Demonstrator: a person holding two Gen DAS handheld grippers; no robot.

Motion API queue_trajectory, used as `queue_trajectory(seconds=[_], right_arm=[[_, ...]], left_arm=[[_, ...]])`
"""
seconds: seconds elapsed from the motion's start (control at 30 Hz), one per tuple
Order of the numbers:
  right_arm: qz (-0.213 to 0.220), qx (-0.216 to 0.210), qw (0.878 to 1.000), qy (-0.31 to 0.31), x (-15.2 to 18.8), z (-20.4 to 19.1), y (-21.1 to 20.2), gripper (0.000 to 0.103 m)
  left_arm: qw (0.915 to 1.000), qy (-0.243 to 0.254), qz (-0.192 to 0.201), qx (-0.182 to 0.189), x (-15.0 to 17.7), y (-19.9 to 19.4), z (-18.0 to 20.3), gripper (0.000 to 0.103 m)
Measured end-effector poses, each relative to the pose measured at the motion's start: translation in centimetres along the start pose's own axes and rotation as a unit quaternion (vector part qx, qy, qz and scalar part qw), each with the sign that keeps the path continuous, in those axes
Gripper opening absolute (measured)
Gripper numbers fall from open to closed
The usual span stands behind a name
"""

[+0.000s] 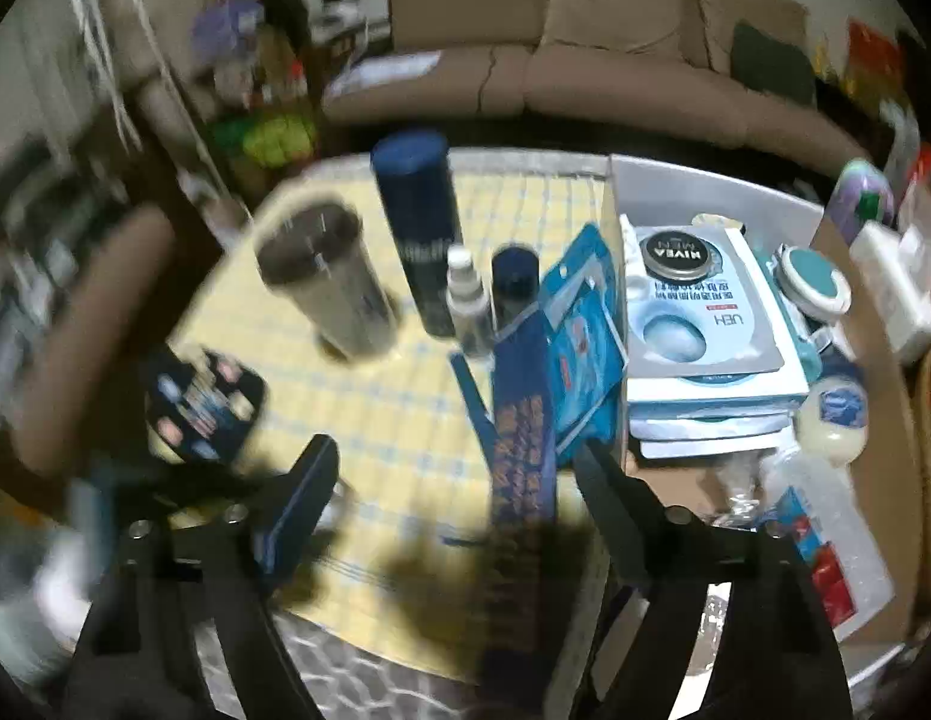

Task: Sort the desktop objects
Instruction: 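Move the left gripper to the Hello Kitty figure and the right gripper to the noodles bag, then grasp the Hello Kitty figure with the left gripper while the right gripper grasps the blue Hommi Noodles bag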

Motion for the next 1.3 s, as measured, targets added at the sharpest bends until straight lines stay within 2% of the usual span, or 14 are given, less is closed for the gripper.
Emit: queue_trajectory(seconds=[0.03, 0.1, 0.23, 0.37, 0.43, 0.5, 0.67, 0.73, 0.77, 0.8, 0.9, 1.03, 1.17, 1.3], right_arm=[[-0.017, 0.013, 0.999, -0.025, 0.7, -0.8, 1.0, 0.064], [-0.035, 0.035, 0.997, -0.062, 1.7, -1.7, 2.2, 0.055], [-0.079, 0.115, 0.978, -0.153, 4.5, -2.6, 5.2, 0.055], [-0.106, 0.167, 0.958, -0.209, 6.3, -2.1, 7.1, 0.055], [-0.117, 0.178, 0.952, -0.221, 7.1, -1.7, 7.8, 0.058], [-0.127, 0.187, 0.946, -0.233, 7.8, -1.2, 8.5, 0.061], [-0.141, 0.182, 0.939, -0.255, 9.3, -0.9, 9.7, 0.07], [-0.139, 0.172, 0.942, -0.254, 9.3, -0.7, 9.8, 0.063], [-0.14, 0.164, 0.945, -0.248, 9.1, -0.6, 9.7, 0.056], [-0.141, 0.153, 0.949, -0.238, 9.2, -0.5, 9.7, 0.042], [-0.136, 0.134, 0.955, -0.227, 9.0, -0.3, 9.6, 0.032], [-0.117, 0.101, 0.97, -0.185, 7.9, 0.0, 8.6, 0.024], [-0.101, 0.067, 0.982, -0.143, 6.8, 0.3, 7.4, 0.022], [-0.091, 0.028, 0.99, -0.103, 6.2, 0.5, 6.6, 0.019]], left_arm=[[1.0, -0.001, 0.0, 0.0, 0.3, -0.4, -0.3, 0.045], [1.0, -0.006, 0.0, 0.002, 1.1, -1.1, -1.1, 0.045], [0.9996, -0.025, 0.006, 0.011, 2.1, -1.5, -1.7, 0.045], [0.999, -0.034, 0.019, 0.021, 1.8, -1.2, -1.6, 0.046], [0.9988, -0.031, 0.026, 0.025, 1.4, -1.1, -1.5, 0.051], [0.9988, -0.017, 0.038, 0.024, 0.9, -1.0, -1.0, 0.064], [0.9989, 0.011, 0.041, 0.018, 0.0, 0.2, -0.1, 0.067], [0.999, 0.017, 0.038, 0.016, 0.0, 0.6, -0.1, 0.066], [0.9992, 0.02, 0.033, 0.012, 0.1, 0.9, -0.2, 0.064], [0.9993, 0.021, 0.03, 0.01, 0.2, 1.0, -0.3, 0.062], [0.9993, 0.019, 0.032, 0.01, 0.1, 0.9, -0.4, 0.062], [0.9993, 0.013, 0.034, 0.011, -0.1, 0.9, -0.5, 0.062], [0.9993, 0.012, 0.034, 0.012, -0.3, 0.9, -0.6, 0.062], [0.9992, 0.008, 0.034, 0.018, -0.3, 1.2, -0.5, 0.051]])
Point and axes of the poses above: each gripper's, at about its wrist camera, not at the fingertips, and y roughly the way its jaws point, z to its right, x to its underside, the point moved 6 cm from there along y, roughly the way its jaws point, and after that the axes turned 15 degrees about z, right-handed, at the moved point
